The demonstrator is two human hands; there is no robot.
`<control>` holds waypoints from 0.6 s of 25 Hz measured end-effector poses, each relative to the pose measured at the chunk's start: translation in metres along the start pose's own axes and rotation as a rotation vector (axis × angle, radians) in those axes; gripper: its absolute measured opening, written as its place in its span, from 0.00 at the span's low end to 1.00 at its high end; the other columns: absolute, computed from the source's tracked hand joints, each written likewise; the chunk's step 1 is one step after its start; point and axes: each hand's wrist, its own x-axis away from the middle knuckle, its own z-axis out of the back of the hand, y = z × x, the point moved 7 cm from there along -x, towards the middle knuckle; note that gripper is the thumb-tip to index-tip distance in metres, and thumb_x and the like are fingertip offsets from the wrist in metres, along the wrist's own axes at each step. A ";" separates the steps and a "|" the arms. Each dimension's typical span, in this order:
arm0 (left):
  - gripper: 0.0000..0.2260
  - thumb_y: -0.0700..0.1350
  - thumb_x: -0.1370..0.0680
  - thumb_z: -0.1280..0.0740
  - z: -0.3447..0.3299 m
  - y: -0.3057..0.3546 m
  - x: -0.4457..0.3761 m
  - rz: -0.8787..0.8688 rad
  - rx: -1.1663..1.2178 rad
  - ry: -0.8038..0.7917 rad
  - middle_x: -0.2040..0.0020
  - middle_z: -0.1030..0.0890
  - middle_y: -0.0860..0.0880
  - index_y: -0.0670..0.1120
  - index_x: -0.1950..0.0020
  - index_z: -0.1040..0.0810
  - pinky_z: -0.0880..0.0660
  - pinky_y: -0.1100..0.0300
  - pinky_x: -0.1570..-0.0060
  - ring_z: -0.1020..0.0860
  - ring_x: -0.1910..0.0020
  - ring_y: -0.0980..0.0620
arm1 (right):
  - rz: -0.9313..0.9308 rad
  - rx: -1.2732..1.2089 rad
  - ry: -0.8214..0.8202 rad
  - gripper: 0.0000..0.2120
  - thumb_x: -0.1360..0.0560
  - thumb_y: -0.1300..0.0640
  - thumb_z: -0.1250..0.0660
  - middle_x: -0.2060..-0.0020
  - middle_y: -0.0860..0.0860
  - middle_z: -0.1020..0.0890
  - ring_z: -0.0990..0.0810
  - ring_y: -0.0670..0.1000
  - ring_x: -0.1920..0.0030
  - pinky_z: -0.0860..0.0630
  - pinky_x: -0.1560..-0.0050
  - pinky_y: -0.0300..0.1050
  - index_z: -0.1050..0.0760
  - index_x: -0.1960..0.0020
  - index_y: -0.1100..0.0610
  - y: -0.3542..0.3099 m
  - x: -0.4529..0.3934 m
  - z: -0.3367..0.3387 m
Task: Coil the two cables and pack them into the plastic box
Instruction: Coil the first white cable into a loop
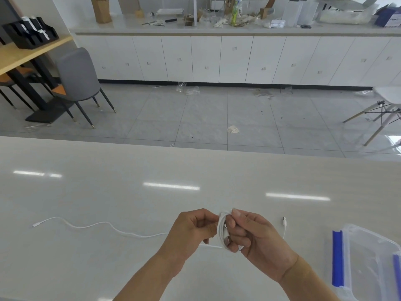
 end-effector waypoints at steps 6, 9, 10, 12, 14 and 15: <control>0.10 0.53 0.30 0.28 -0.018 0.006 0.011 0.050 -0.061 -0.093 0.53 0.16 0.52 0.54 0.51 0.19 0.22 0.60 0.57 0.19 0.49 0.49 | 0.112 0.134 0.043 0.15 0.22 0.52 0.35 0.70 0.53 0.31 0.30 0.54 0.69 0.24 0.63 0.49 0.26 0.59 0.64 0.000 -0.007 0.006; 0.12 0.54 0.30 0.26 -0.025 -0.001 0.010 0.104 -0.102 -0.053 0.50 0.18 0.48 0.53 0.50 0.20 0.22 0.62 0.59 0.20 0.52 0.48 | 0.129 0.205 0.049 0.16 0.19 0.53 0.38 0.68 0.55 0.29 0.25 0.57 0.63 0.23 0.59 0.54 0.27 0.59 0.64 0.005 -0.009 0.008; 0.10 0.52 0.28 0.27 -0.025 -0.003 0.009 0.138 -0.097 -0.069 0.51 0.18 0.47 0.52 0.50 0.20 0.23 0.61 0.60 0.21 0.55 0.50 | 0.130 0.202 0.064 0.16 0.20 0.53 0.37 0.69 0.54 0.28 0.25 0.56 0.65 0.23 0.59 0.51 0.27 0.60 0.64 0.006 -0.009 0.010; 0.05 0.48 0.24 0.30 -0.022 -0.005 0.008 0.182 -0.043 -0.130 0.55 0.17 0.49 0.50 0.50 0.19 0.22 0.58 0.60 0.21 0.60 0.53 | 0.137 0.168 0.090 0.16 0.21 0.53 0.36 0.70 0.53 0.31 0.30 0.53 0.68 0.24 0.61 0.45 0.27 0.61 0.63 0.007 -0.008 0.016; 0.05 0.48 0.20 0.33 -0.015 -0.002 0.006 0.113 -0.126 -0.101 0.57 0.17 0.51 0.52 0.49 0.17 0.21 0.58 0.63 0.22 0.64 0.53 | 0.139 0.123 0.122 0.15 0.20 0.54 0.37 0.71 0.52 0.33 0.31 0.51 0.69 0.25 0.59 0.44 0.27 0.60 0.63 0.008 -0.007 0.023; 0.07 0.49 0.19 0.35 -0.008 0.002 0.004 0.025 -0.288 -0.034 0.58 0.18 0.52 0.54 0.49 0.17 0.21 0.58 0.64 0.22 0.66 0.55 | 0.139 0.095 0.143 0.15 0.19 0.54 0.38 0.71 0.51 0.33 0.31 0.51 0.69 0.26 0.57 0.46 0.26 0.60 0.63 0.010 -0.007 0.026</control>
